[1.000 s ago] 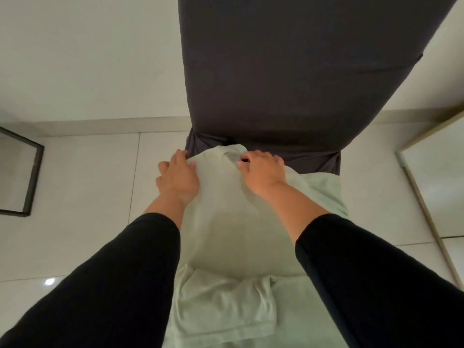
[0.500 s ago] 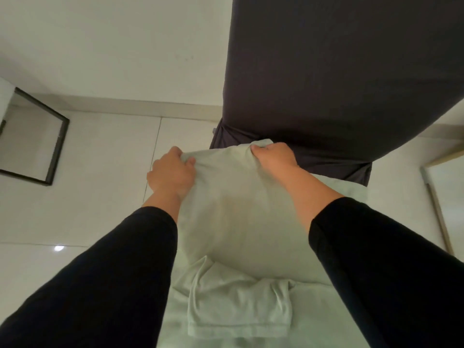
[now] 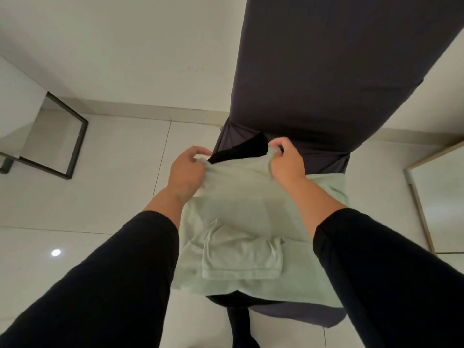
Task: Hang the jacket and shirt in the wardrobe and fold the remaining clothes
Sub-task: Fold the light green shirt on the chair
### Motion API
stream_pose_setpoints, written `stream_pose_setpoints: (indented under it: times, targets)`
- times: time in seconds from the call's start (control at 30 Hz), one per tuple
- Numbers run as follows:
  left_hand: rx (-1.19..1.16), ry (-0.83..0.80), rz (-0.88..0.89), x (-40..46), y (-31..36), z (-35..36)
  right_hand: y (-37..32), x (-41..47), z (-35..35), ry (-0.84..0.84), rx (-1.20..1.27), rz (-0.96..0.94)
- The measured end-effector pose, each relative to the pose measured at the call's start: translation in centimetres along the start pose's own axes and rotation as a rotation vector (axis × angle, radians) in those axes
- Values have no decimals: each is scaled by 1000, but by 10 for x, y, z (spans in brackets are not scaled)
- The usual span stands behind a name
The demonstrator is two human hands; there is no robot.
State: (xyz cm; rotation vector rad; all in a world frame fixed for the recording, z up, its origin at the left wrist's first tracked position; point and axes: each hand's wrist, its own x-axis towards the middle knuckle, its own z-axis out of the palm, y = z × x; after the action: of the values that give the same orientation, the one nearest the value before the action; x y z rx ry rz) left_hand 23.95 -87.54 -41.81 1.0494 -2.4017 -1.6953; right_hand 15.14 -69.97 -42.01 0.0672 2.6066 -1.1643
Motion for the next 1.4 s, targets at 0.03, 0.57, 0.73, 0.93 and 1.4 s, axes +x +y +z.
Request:
stream_pose_setpoints:
  times: [0.03, 0.57, 0.73, 0.93, 1.4]
  targets:
    - [24, 6, -38, -12, -7, 0, 5, -13, 0, -16, -20, 17]
    - [363, 62, -76, -89, -70, 48, 79, -94, 27, 13, -14, 135]
    - [526, 130, -115, -113, -88, 35, 75, -99, 23, -55, -158, 46]
    - [508, 96, -231, -110, -112, 18, 73, -110, 36, -153, -726, -12]
    - [-208, 160, -434, -27, -122, 10, 54, -59, 91, -168, -800, -331]
